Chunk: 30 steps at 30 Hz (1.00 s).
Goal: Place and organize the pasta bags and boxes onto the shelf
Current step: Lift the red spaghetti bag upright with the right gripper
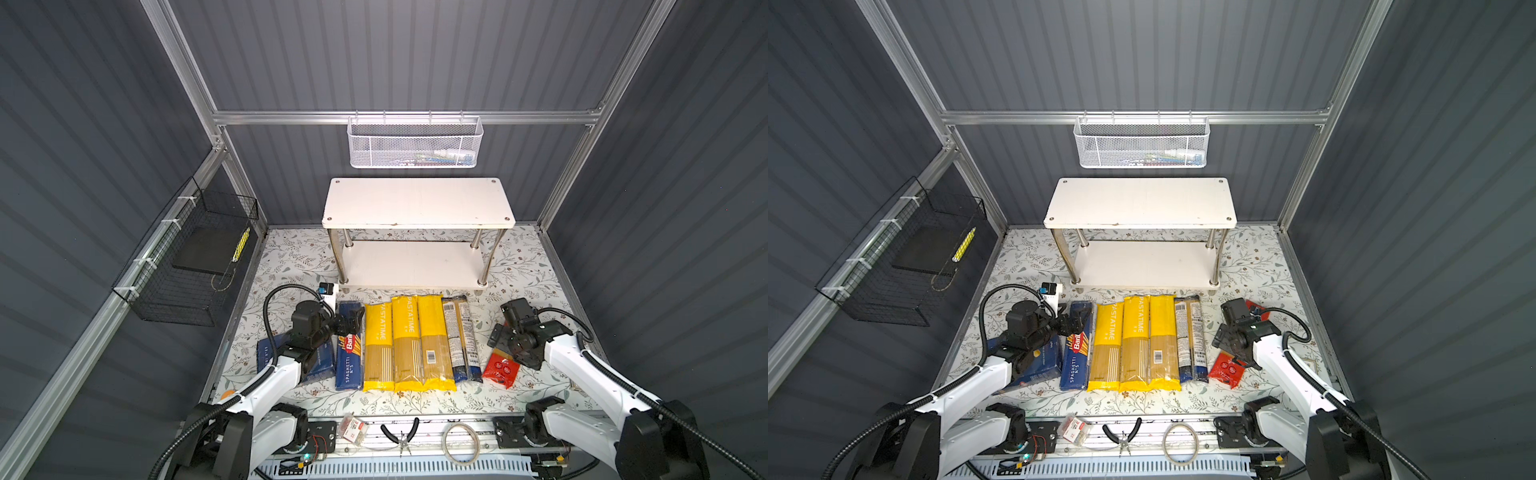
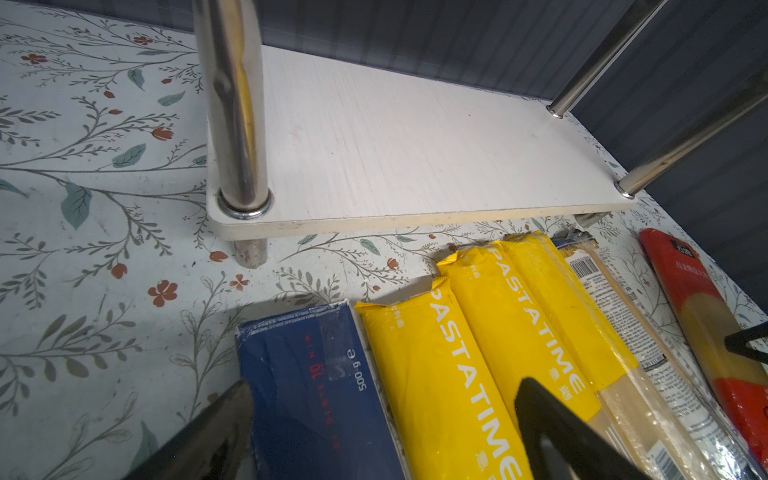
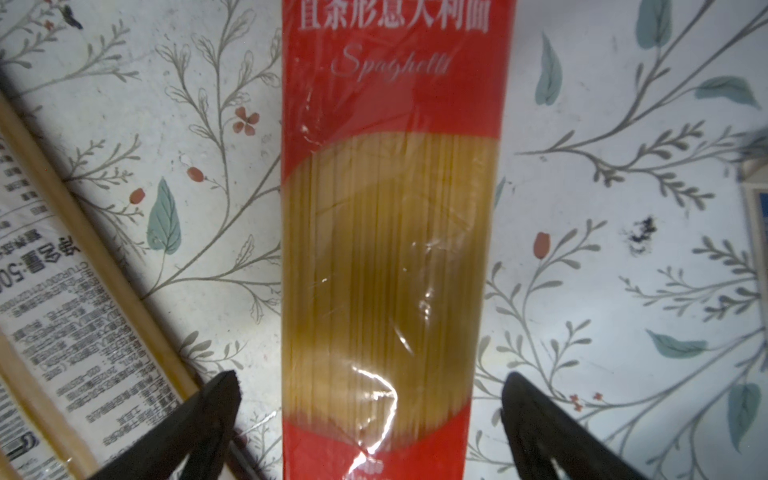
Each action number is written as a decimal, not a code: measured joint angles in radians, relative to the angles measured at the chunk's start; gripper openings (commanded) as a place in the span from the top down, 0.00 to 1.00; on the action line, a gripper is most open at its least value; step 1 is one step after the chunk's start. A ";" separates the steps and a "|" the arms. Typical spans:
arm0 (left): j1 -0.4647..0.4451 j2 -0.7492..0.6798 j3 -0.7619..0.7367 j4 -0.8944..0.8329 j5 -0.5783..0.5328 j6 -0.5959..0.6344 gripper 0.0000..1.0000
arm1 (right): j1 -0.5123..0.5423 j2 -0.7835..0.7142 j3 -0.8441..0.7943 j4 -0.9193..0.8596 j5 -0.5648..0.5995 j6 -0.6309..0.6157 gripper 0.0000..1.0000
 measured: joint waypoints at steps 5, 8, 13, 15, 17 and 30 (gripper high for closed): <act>0.000 0.000 0.000 0.000 0.000 0.000 0.01 | -0.004 0.062 0.002 0.000 -0.001 -0.021 0.01; 0.000 0.000 0.000 0.000 0.000 0.000 0.01 | -0.006 0.114 0.005 -0.001 0.001 -0.032 0.01; 0.000 0.000 0.000 0.000 0.000 0.000 0.01 | -0.008 0.129 0.019 0.003 0.003 -0.040 0.01; 0.000 0.000 0.000 0.000 0.000 0.000 0.01 | -0.015 0.127 0.019 0.012 0.000 -0.042 0.01; 0.000 0.000 0.000 0.000 -0.001 0.000 0.01 | -0.023 0.127 0.019 0.025 -0.004 -0.043 0.01; 0.000 0.000 0.000 0.000 -0.001 0.000 0.01 | -0.042 0.162 0.019 0.056 -0.017 -0.062 0.01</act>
